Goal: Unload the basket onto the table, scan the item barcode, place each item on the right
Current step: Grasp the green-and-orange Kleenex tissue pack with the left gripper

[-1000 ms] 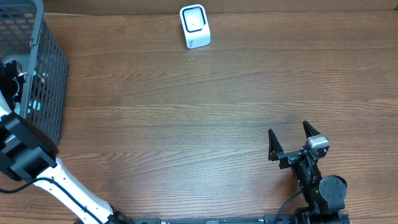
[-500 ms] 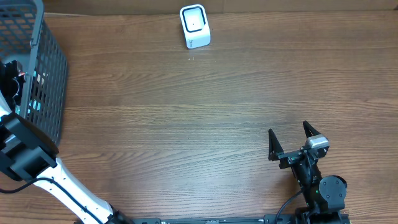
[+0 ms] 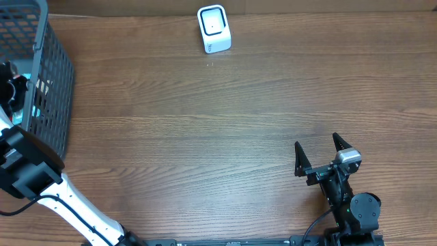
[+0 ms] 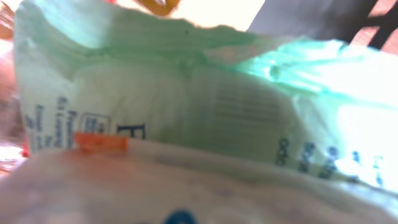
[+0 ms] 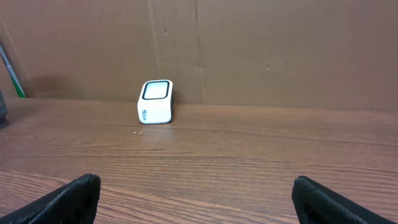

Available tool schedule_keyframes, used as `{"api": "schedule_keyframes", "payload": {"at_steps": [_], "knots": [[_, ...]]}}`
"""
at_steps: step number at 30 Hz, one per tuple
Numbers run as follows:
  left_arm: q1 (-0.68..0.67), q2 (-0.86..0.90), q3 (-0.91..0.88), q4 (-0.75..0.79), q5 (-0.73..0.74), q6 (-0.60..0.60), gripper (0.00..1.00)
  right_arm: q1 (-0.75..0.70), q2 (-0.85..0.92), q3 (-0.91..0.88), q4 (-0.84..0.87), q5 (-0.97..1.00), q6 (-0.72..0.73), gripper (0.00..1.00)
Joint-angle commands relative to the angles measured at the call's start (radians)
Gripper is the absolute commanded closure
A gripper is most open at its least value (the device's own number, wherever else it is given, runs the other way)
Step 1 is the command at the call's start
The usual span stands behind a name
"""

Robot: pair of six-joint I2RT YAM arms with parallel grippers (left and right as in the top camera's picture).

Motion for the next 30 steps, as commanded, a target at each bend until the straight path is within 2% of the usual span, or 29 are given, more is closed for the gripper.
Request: {"api": "schedule_keyframes", "payload": {"at_steps": [1,19,30], "knots": [[-0.002,-0.076,0.058,-0.004,0.011,-0.040,0.56,-0.004,-0.008,-0.011,0.003,0.005,0.003,0.00],[-0.002,-0.512,0.063,0.061,0.005,-0.167,0.58,-0.004,-0.008,-0.011,0.003,0.005,0.003,0.00],[-0.037,-0.687,0.063,-0.010,0.011,-0.228,0.59,-0.004,-0.008,-0.011,0.003,0.005,0.003,0.00]]}}
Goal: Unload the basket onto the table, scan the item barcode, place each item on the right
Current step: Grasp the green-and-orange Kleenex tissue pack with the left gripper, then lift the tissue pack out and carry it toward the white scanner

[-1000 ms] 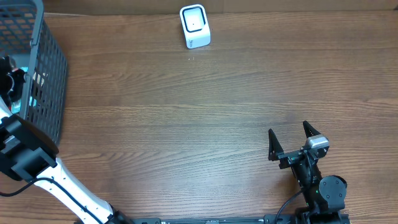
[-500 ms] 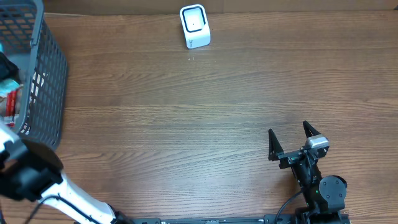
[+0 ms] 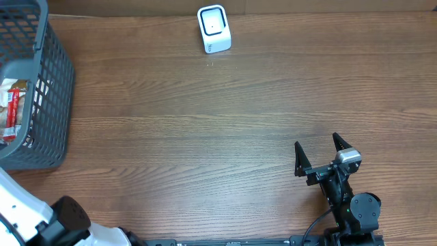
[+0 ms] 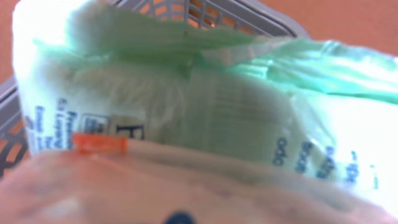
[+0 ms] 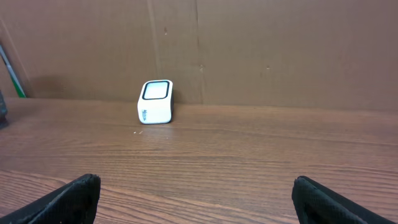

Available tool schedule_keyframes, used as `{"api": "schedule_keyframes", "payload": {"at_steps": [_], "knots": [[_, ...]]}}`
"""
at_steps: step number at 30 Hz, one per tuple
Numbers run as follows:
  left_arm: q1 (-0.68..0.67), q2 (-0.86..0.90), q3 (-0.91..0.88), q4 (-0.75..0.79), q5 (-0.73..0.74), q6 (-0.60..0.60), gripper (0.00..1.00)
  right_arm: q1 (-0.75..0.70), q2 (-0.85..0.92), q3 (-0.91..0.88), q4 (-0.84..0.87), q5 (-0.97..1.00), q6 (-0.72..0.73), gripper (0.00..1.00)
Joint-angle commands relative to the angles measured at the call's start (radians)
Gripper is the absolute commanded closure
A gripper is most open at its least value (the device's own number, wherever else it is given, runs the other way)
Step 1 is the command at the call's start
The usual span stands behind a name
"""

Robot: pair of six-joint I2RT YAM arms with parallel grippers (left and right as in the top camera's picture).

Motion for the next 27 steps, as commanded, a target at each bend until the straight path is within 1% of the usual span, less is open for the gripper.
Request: {"api": "schedule_keyframes", "payload": {"at_steps": [1,8,15,20,27], "knots": [[-0.039,-0.067,0.027,-0.018,0.011,-0.035,0.59,-0.004,-0.008,-0.011,0.004,0.006,0.003,0.00],[-0.137,-0.114,0.027,-0.128,0.003,-0.042,0.59,-0.004,-0.008,-0.011,0.004,0.006,0.003,0.00],[-0.270,-0.118,0.026,-0.235,0.003,-0.065,0.62,-0.004,-0.008,-0.011,0.004,0.006,0.003,0.00],[-0.397,-0.118,0.026,-0.287,0.001,-0.099,0.62,-0.004,-0.008,-0.011,0.004,0.006,0.003,0.00],[-0.608,-0.118,0.025,-0.325,-0.005,-0.189,0.63,-0.004,-0.008,-0.011,0.004,0.006,0.003,0.00]]}}
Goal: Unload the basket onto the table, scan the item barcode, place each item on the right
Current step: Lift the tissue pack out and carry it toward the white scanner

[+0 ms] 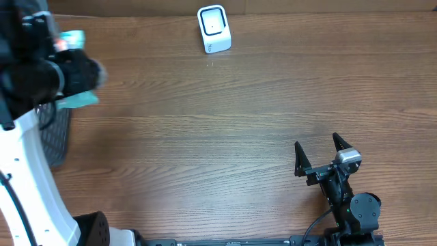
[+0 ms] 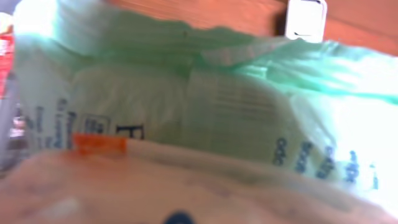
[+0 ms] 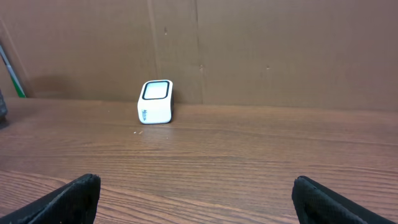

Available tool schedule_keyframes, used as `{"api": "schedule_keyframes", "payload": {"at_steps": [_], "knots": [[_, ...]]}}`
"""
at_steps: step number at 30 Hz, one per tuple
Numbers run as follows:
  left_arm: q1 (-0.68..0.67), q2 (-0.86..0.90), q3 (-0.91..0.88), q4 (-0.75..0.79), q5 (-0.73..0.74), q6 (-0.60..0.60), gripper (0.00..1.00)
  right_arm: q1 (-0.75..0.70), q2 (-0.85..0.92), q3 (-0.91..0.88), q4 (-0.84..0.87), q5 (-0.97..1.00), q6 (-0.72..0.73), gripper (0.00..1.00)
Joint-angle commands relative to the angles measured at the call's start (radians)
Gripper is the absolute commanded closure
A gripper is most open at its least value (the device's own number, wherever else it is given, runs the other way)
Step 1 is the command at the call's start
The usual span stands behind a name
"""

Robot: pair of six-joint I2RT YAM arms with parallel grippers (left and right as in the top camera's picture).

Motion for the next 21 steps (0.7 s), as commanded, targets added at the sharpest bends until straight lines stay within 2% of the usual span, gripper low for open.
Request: {"api": "schedule_keyframes", "payload": {"at_steps": [1,11,15,21], "knots": [[-0.107,-0.031,0.024,0.001,-0.004,-0.077,0.63,-0.004,-0.008,-0.011,0.003,0.005,0.004,0.00],[-0.547,-0.006,-0.011,-0.007,-0.245,-0.291,0.65,-0.004,-0.008,-0.011,0.003,0.005,0.004,0.00],[-0.647,0.034,-0.021,-0.007,-0.269,-0.337,0.65,-0.004,-0.008,-0.011,0.003,0.005,0.004,0.00],[-0.745,0.126,-0.023,-0.007,-0.268,-0.424,0.71,-0.004,-0.008,-0.011,0.003,0.005,0.004,0.00]]}}
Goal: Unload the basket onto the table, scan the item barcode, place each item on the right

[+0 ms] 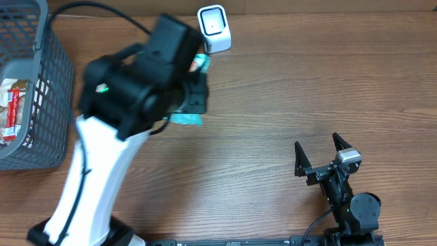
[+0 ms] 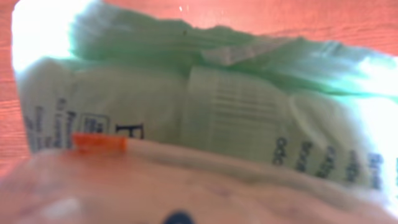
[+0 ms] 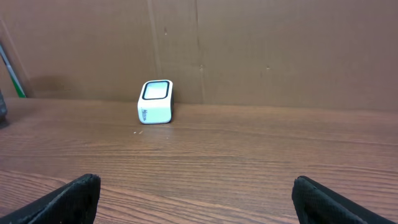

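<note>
A pale green plastic packet point(image 2: 205, 112) with dark print fills the left wrist view, pressed close to the camera. From overhead its teal edges point(image 1: 186, 118) stick out from under the left arm. My left gripper point(image 1: 195, 94) is shut on it, just in front of the white scanner point(image 1: 214, 29), which also stands at the back wall in the right wrist view point(image 3: 155, 102). The packet's barcode cannot be made out. My right gripper point(image 1: 317, 156) stands open and empty near the front right, its fingertips point(image 3: 74, 199) apart above the wood.
A grey wire basket point(image 1: 48, 75) stands at the left edge with red-and-white packets point(image 1: 10, 109) inside. A brown cardboard wall point(image 3: 261, 50) closes the back of the wooden table point(image 1: 307, 82).
My left arm has moved with the green packet from the far left by the basket to the back middle of the table, just in front of the scanner. The right arm has not moved.
My left gripper was down in the basket, shut on the green packet. Then the packet was above the basket's rim. Then arm and packet were beside the basket, and now they are by the scanner. The right gripper stayed open throughout.
</note>
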Available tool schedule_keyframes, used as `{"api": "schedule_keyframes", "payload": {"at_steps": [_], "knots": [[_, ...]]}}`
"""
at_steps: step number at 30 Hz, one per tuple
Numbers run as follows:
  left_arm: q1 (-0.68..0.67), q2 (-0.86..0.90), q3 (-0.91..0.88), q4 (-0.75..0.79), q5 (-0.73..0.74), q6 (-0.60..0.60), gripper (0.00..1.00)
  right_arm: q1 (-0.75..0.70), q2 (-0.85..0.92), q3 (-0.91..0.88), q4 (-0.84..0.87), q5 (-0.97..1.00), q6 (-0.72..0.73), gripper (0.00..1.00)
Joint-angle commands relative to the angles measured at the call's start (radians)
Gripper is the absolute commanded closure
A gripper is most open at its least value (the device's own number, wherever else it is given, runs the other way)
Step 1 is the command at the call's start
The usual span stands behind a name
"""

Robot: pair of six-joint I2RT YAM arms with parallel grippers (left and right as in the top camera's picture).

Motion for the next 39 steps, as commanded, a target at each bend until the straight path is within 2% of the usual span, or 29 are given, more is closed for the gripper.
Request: {"api": "schedule_keyframes", "payload": {"at_steps": [1,5,8,16,26,30,35,39], "knots": [[-0.055,0.067,-0.005,0.005,-0.035,-0.102,0.70,-0.004,-0.008,-0.011,0.004,0.005,0.003,0.00],[-0.097,0.138,-0.005,0.005,-0.030,-0.202,0.71,-0.004,-0.008,-0.011,0.004,0.005,0.003,0.00],[-0.126,0.199,-0.005,0.005,-0.009,-0.303,0.76,-0.004,-0.008,-0.011,0.004,0.005,0.003,0.00],[-0.207,0.385,-0.005,0.041,0.011,-0.398,0.75,-0.004,-0.008,-0.011,0.004,0.005,0.003,0.00],[-0.260,0.494,-0.006,0.209,0.023,-0.373,0.73,-0.004,-0.008,-0.011,0.004,0.005,0.003,0.00],[-0.261,0.494,-0.008,0.218,0.042,-0.373,0.72,-0.004,-0.008,-0.011,0.004,0.005,0.003,0.00],[-0.267,0.494,-0.069,0.250,0.073,-0.377,0.72,-0.004,-0.008,-0.011,0.004,0.005,0.003,0.00],[-0.266,0.494,-0.150,0.333,0.096,-0.378,0.72,-0.004,-0.008,-0.011,0.004,0.005,0.003,0.00]]}}
